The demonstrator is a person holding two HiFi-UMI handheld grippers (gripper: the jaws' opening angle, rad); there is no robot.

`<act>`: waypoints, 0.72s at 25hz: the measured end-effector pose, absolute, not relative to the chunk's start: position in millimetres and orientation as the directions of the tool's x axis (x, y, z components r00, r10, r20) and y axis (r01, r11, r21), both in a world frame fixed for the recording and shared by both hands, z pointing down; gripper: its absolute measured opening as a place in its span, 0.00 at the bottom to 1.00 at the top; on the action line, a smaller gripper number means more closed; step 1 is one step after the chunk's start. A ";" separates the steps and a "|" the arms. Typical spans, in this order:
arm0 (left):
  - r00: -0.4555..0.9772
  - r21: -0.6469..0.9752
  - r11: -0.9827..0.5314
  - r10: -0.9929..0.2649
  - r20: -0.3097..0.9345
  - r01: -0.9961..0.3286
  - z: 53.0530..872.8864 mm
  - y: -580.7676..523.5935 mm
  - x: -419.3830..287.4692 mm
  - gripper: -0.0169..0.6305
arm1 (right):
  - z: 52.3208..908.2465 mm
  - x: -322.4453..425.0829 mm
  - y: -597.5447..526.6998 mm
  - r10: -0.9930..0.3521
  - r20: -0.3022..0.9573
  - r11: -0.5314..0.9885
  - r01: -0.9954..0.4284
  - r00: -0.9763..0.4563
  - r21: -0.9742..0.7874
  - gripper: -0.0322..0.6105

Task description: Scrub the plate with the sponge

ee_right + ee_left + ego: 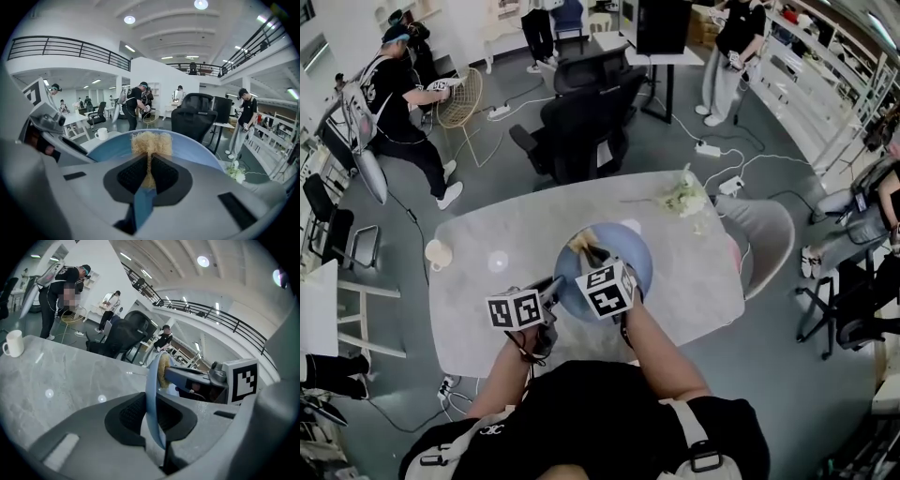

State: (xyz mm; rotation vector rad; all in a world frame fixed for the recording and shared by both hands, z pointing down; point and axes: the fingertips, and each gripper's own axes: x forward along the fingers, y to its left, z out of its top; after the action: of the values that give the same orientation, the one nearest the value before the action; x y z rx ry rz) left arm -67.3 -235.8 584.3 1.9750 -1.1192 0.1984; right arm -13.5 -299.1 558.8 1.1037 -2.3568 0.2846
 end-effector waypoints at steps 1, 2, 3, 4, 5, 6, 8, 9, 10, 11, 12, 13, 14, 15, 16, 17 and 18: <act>0.597 0.592 -0.259 -0.630 0.496 -0.764 585.4 -235.5 -64.6 0.10 | 559.9 -6.0 -301.5 -0.664 0.540 0.632 -0.774 -0.517 0.035 0.09; 0.603 0.591 -0.266 -0.625 0.496 -0.761 586.3 -235.3 -62.5 0.10 | 561.1 0.7 -303.5 -0.672 0.545 0.620 -0.784 -0.502 0.043 0.09; 0.607 0.587 -0.274 -0.620 0.497 -0.762 586.4 -235.2 -61.1 0.10 | 562.2 6.5 -305.2 -0.678 0.549 0.609 -0.791 -0.488 0.049 0.09; 0.608 0.582 -0.282 -0.618 0.498 -0.763 585.9 -234.8 -60.0 0.10 | 563.4 11.6 -306.7 -0.684 0.552 0.599 -0.799 -0.478 0.051 0.09; 0.609 0.577 -0.289 -0.618 0.498 -0.764 584.7 -234.4 -59.0 0.10 | 564.7 16.8 -308.1 -0.691 0.552 0.588 -0.807 -0.467 0.053 0.09; 0.608 0.571 -0.295 -0.620 0.496 -0.766 583.0 -233.8 -58.1 0.10 | 566.3 22.6 -309.7 -0.700 0.552 0.575 -0.816 -0.453 0.058 0.09; 0.604 0.557 -0.306 -0.627 0.491 -0.772 579.6 -233.2 -56.9 0.10 | 569.2 36.7 -313.3 -0.717 0.556 0.544 -0.836 -0.420 0.069 0.09; 0.604 0.554 -0.312 -0.631 0.487 -0.772 578.3 -233.1 -56.7 0.10 | 570.7 44.0 -315.0 -0.723 0.561 0.530 -0.845 -0.404 0.073 0.09; 0.605 0.553 -0.316 -0.634 0.482 -0.771 577.0 -233.3 -56.9 0.11 | 572.2 51.3 -316.7 -0.728 0.565 0.515 -0.854 -0.388 0.076 0.09; 0.608 0.554 -0.320 -0.637 0.475 -0.768 575.6 -233.7 -57.4 0.11 | 573.8 58.5 -318.4 -0.733 0.569 0.500 -0.862 -0.372 0.081 0.09; 0.610 0.557 -0.323 -0.640 0.467 -0.765 573.9 -234.3 -58.0 0.11 | 575.4 65.5 -320.1 -0.738 0.574 0.486 -0.870 -0.355 0.087 0.09; 0.612 0.559 -0.326 -0.644 0.459 -0.762 571.8 -235.1 -58.8 0.11 | 577.2 72.3 -321.5 -0.742 0.578 0.473 -0.876 -0.338 0.095 0.09; 0.612 0.559 -0.329 -0.648 0.453 -0.761 569.4 -235.8 -59.8 0.11 | 578.7 78.9 -322.5 -0.746 0.583 0.461 -0.881 -0.322 0.103 0.09; 0.610 0.557 -0.330 -0.655 0.447 -0.762 566.6 -236.5 -61.2 0.11 | 580.2 84.5 -322.8 -0.747 0.589 0.451 -0.886 -0.308 0.109 0.09; 0.605 0.553 -0.330 -0.663 0.442 -0.765 563.4 -237.0 -62.9 0.11 | 581.6 88.8 -322.5 -0.748 0.593 0.444 -0.889 -0.299 0.112 0.09; 0.598 0.549 -0.327 -0.673 0.436 -0.769 560.1 -237.4 -64.9 0.11 | 582.9 91.6 -321.3 -0.747 0.597 0.440 -0.891 -0.293 0.114 0.09; 0.590 0.546 -0.324 -0.683 0.430 -0.773 557.0 -237.6 -66.8 0.11 | 583.9 93.1 -319.6 -0.747 0.598 0.438 -0.892 -0.289 0.116 0.09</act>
State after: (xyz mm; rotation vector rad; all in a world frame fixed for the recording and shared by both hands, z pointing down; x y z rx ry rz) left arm -66.8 -237.6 557.0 2.0819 -1.1511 0.1555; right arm 93.1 -319.6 583.9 1.3714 -2.1090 0.3212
